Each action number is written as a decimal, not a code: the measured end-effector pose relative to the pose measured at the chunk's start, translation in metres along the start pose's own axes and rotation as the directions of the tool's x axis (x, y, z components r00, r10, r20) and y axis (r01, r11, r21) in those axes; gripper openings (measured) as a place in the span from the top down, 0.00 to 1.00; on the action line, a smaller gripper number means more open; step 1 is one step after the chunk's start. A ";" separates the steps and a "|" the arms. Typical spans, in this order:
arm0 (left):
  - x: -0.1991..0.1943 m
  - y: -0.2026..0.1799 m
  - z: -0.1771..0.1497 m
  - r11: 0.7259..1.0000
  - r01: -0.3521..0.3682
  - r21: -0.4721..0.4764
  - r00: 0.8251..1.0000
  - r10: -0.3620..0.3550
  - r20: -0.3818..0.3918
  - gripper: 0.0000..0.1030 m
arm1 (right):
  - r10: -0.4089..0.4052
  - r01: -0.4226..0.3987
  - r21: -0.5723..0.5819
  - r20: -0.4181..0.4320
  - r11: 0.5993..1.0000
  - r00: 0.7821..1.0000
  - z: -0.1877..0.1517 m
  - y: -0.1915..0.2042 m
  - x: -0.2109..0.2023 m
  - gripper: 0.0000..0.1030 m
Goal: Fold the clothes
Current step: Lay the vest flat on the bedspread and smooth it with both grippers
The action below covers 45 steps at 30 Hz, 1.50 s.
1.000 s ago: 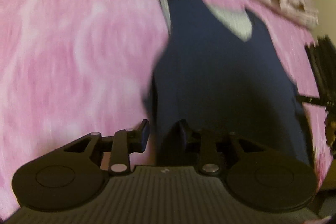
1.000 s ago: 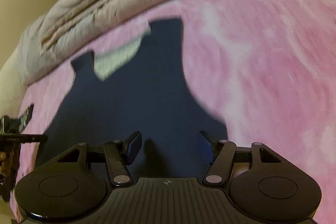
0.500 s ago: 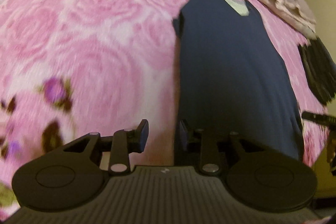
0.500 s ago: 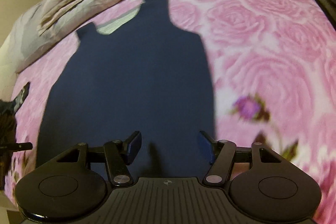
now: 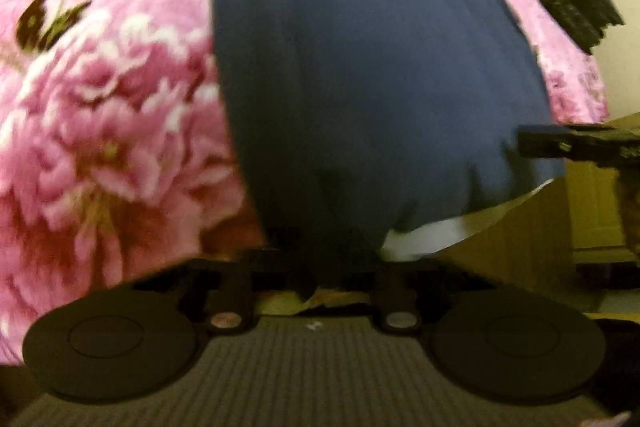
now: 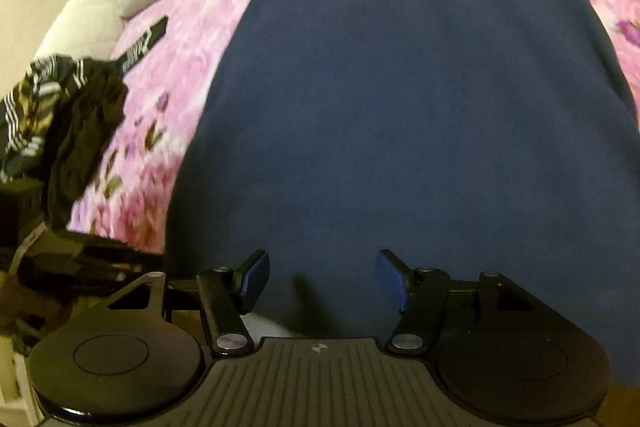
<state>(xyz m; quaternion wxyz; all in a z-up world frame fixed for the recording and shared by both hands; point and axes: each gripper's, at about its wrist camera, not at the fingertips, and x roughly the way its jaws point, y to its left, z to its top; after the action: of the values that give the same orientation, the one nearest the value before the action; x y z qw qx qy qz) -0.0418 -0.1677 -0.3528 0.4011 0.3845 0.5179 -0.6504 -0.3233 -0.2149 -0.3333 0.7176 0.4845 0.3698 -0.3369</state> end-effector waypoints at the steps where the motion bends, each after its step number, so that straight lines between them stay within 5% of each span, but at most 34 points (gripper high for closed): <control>1: -0.003 -0.001 -0.003 1.000 -0.012 0.001 1.000 0.012 0.011 1.00 | -0.031 0.031 0.008 0.015 0.999 0.999 -0.006 -0.008 -0.009 0.39; 4: -0.026 0.003 -0.010 0.999 -0.038 0.015 0.998 0.038 0.049 1.00 | -0.135 0.130 0.068 0.075 0.989 0.988 -0.024 -0.038 -0.040 0.35; 6: -0.034 0.008 -0.011 0.999 -0.048 0.024 0.998 0.047 0.048 1.00 | -0.211 0.190 0.158 0.122 0.969 0.970 -0.035 -0.067 -0.057 0.16; 10: -0.034 0.006 -0.004 0.994 -0.065 0.093 0.998 0.064 0.011 1.00 | -0.295 0.219 0.360 0.170 0.907 0.940 -0.052 -0.120 -0.070 0.16; 13: -0.027 0.005 -0.003 0.988 -0.066 0.138 0.997 0.071 -0.031 1.00 | -0.287 0.176 0.448 0.194 0.877 0.938 -0.060 -0.148 -0.065 0.18; 16: -0.025 0.007 -0.002 0.984 -0.066 0.165 0.996 0.076 -0.055 1.00 | -0.286 0.142 0.500 0.225 0.854 0.931 -0.066 -0.158 -0.059 0.29; 17: -0.027 0.009 -0.001 0.983 -0.064 0.170 0.995 0.075 -0.059 1.00 | -0.283 0.132 0.502 0.238 0.855 0.929 -0.066 -0.159 -0.059 0.44; 19: -0.028 0.011 0.000 0.983 -0.057 0.177 0.995 0.070 -0.066 1.00 | -0.250 0.125 0.483 0.204 0.867 0.946 -0.063 -0.169 -0.062 0.98; 23: -0.037 0.005 -0.004 0.978 -0.045 0.203 0.995 0.061 -0.074 1.00 | -0.220 0.169 0.359 0.107 0.918 0.970 -0.056 -0.150 -0.065 0.99; 34: -0.038 0.004 -0.011 0.982 -0.062 0.180 0.994 0.077 -0.080 1.00 | -0.357 0.343 0.224 0.023 0.912 0.934 -0.045 -0.136 -0.074 0.99; 45: -0.020 0.007 -0.007 0.996 -0.051 0.070 0.989 0.060 -0.134 0.98 | -0.369 0.374 0.259 -0.072 0.890 0.927 -0.034 -0.134 -0.062 0.96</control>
<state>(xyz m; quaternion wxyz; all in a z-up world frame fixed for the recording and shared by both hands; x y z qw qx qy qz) -0.0272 -0.1597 -0.3379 0.3698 0.4555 0.5111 -0.6282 -0.4739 -0.2155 -0.3482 0.5638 0.5010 0.4141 -0.5095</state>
